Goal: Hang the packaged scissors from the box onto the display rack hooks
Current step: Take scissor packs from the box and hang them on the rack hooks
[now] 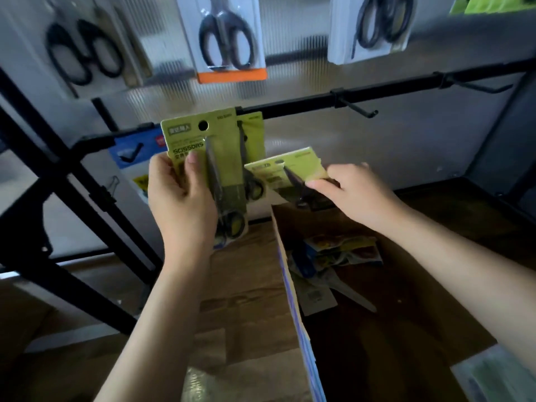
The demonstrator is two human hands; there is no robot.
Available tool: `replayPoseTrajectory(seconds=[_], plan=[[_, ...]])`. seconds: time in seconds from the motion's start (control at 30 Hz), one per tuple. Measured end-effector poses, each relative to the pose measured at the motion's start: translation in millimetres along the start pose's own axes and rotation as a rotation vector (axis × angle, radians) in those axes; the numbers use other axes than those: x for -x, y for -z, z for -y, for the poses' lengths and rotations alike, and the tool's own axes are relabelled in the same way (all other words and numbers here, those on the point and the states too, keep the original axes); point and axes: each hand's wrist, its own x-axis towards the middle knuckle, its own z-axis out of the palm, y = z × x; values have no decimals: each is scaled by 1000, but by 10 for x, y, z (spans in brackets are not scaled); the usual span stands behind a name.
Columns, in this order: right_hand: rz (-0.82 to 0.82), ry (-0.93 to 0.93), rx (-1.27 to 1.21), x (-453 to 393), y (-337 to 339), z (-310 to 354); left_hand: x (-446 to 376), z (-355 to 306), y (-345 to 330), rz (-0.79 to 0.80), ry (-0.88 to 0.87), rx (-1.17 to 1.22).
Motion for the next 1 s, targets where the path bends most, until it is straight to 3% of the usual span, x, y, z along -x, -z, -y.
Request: replayPoseTrajectory(seconds=[0.33, 0.47, 0.57, 1.0], plan=[[70, -85, -175, 30, -19, 148, -92, 174, -85, 55, 101, 75], [50, -141, -245, 190, -35, 57, -24, 172, -112, 25, 65, 147], [36, -173, -326, 256, -36, 42, 22, 185, -169, 91, 48, 194], [37, -161, -348, 299, -32, 67, -15, 247, -401, 152, 108, 144]])
